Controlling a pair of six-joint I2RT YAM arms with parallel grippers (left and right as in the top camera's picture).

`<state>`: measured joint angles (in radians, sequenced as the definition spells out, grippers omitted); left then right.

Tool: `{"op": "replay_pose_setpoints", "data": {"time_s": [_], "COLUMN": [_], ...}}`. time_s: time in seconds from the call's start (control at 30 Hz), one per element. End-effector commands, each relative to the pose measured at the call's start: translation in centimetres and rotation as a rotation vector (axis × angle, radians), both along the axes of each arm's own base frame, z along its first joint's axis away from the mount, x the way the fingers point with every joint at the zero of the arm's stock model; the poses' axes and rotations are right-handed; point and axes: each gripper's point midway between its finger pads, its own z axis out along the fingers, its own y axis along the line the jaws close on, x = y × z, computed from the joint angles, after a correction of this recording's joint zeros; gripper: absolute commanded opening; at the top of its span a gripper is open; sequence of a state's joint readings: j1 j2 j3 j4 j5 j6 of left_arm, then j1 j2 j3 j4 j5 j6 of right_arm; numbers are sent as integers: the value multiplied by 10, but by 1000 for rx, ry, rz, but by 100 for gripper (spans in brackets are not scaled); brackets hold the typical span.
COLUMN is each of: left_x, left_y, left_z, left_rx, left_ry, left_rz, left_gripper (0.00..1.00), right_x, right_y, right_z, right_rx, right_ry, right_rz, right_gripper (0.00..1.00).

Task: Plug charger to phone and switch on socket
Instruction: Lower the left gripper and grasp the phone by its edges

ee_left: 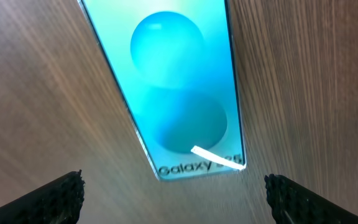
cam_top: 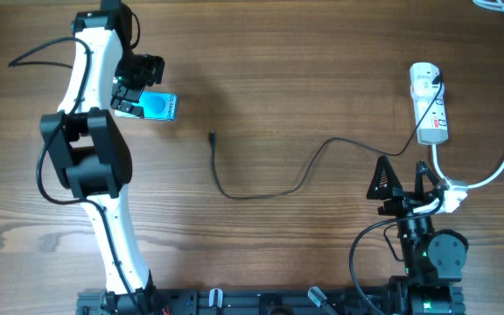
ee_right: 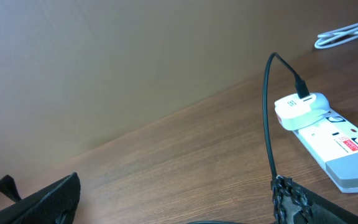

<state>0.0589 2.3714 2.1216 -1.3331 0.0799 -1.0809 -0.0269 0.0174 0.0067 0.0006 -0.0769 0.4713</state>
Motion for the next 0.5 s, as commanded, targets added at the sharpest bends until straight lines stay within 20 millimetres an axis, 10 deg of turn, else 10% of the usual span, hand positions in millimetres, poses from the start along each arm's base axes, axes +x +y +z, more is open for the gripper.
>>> {"op": "replay_pose_setpoints", "data": {"time_s": [0.0,0.47], "left_x": [6,23], "left_y": [0,-9], "left_z": [-27,-54], "left_rx": [25,30], "left_ry": [30,-8], "left_rz": [16,-10], "left_gripper": [99,99], "right_x": [-1,-1], "right_y": [0,0], "right_z": [3,3], "right_rx": [2,2], "right_ry": [-14,-13], "right_rz": [-2,-3], "right_gripper": [100,100]}}
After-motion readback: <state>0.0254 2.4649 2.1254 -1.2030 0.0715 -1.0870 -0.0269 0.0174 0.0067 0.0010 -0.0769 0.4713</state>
